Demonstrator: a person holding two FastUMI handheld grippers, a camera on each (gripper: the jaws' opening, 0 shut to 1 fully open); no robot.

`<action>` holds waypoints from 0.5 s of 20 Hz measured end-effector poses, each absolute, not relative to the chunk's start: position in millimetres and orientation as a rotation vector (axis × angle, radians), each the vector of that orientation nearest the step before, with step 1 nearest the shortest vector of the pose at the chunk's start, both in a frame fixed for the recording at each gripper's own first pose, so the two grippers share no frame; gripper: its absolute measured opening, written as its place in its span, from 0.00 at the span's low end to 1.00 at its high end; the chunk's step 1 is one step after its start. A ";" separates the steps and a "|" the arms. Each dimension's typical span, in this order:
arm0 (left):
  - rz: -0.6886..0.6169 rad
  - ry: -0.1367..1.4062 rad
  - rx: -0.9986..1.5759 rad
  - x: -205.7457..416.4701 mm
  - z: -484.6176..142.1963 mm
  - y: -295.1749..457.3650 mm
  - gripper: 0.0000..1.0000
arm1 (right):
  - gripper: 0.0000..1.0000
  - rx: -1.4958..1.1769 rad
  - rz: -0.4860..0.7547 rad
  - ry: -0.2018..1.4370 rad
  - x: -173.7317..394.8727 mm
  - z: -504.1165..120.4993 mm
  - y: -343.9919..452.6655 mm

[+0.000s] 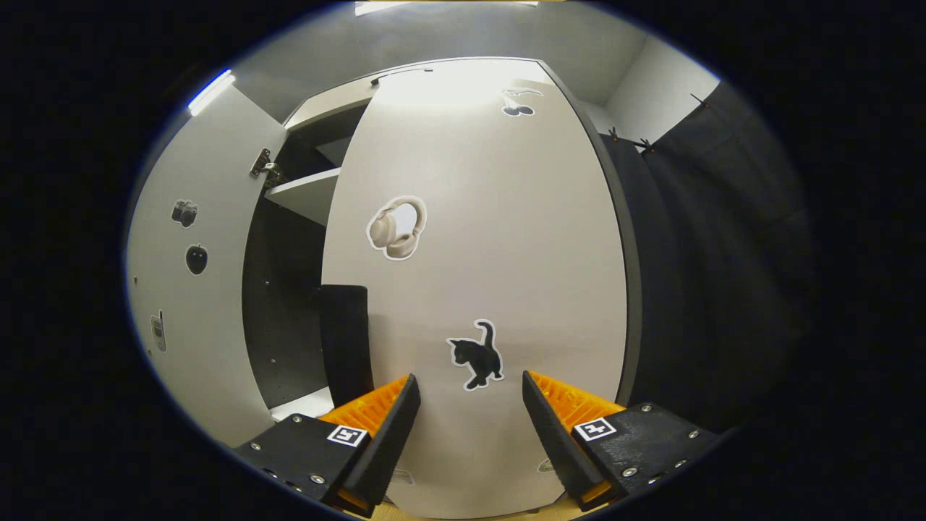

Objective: Grab one shoe with the right hand and put it into the shoe cabinet, grab the other shoe with the left hand and put it into the shoe cabinet; then close the right door with the right hand and the left door with the left hand.

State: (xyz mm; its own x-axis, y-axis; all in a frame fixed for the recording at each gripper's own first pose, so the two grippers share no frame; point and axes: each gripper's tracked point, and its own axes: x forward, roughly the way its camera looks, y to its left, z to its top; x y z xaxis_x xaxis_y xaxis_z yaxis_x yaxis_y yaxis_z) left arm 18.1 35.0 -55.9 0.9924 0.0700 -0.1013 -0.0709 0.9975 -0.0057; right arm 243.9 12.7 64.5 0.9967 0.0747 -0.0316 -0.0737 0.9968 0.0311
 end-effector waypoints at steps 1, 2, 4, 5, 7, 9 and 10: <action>0.070 0.102 -0.012 17.6 -55.6 35.0 0.99 | 0.89 0.029 0.076 0.028 241.8 64.7 11.4; 0.070 0.101 -0.012 17.4 -54.3 35.0 0.97 | 0.90 0.027 0.081 0.025 238.5 64.9 12.4; 0.071 0.096 -0.009 17.8 -52.3 36.0 0.97 | 0.90 0.019 0.088 0.024 228.0 65.1 12.7; 0.070 0.095 -0.007 18.3 -50.6 35.6 0.97 | 0.90 0.011 0.089 0.021 221.4 66.1 11.6; 0.068 0.089 -0.011 18.4 -45.2 35.2 0.99 | 0.90 -0.005 0.086 0.007 203.0 68.5 8.9; 0.061 0.080 -0.021 18.7 -39.7 32.8 0.94 | 0.90 -0.011 0.084 -0.002 178.5 65.7 6.1; 0.056 0.078 -0.021 19.1 -36.9 31.4 0.94 | 0.90 -0.013 0.081 -0.002 164.6 62.5 4.1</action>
State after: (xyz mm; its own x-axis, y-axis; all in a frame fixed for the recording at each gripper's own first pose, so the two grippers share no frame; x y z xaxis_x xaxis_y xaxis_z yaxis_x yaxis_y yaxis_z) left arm 19.1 31.4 -36.9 0.9954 0.0553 -0.0781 -0.0569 0.9982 -0.0189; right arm 164.6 4.1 62.5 0.9967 0.0807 0.0013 -0.0806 0.9967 -0.0126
